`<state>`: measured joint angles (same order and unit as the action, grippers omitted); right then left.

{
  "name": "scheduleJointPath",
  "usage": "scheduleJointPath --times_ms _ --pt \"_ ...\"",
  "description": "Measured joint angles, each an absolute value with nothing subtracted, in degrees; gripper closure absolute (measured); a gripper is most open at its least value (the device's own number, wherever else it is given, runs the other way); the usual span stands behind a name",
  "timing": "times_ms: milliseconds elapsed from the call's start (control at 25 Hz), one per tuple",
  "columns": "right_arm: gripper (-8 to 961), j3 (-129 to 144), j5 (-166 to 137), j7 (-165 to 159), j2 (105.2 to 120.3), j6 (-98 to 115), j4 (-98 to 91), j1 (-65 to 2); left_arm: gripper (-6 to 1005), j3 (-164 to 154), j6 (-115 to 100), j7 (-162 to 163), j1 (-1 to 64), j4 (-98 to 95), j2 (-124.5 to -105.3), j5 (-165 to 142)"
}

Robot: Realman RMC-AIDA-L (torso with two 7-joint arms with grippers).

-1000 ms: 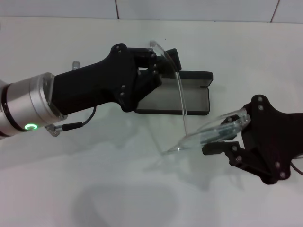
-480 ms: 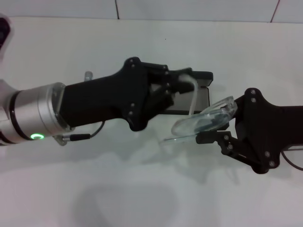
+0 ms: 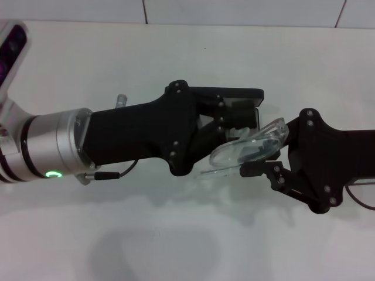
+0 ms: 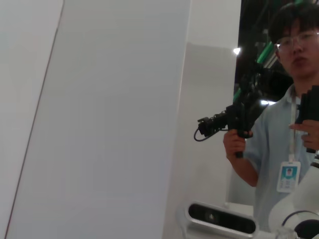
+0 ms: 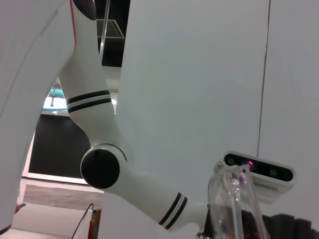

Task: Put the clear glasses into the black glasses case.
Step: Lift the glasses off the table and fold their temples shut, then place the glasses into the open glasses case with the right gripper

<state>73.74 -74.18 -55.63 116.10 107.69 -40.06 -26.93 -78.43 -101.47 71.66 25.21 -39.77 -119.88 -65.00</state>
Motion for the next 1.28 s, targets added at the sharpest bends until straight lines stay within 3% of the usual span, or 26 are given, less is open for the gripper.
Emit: scheduleJointPath --times_ms 440,800,1000,1280 --pt "895 74.2 -74.4 -60.0 115.63 106.0 -41.2 -26.9 956 -72.4 -100.9 71.1 22.3 -39.1 -119.3 -64.0" --pt "895 72.3 -88.2 -96.3 111.51 90.4 -61.9 -27.8 955 -60.2 -100.6 74.6 14.9 -40.8 -116.51 -83.0" --pt "895 71.0 -109.4 -114.9 112.23 89.4 -73.7 -36.2 955 -58.5 -100.5 72.6 11.0 -42.3 -117.16 -87.5" --pt "895 71.1 -129.6 -128.2 113.21 96.2 -71.5 -55.4 952 -58.8 -100.5 71.4 10.4 -42.1 -118.74 -88.8"
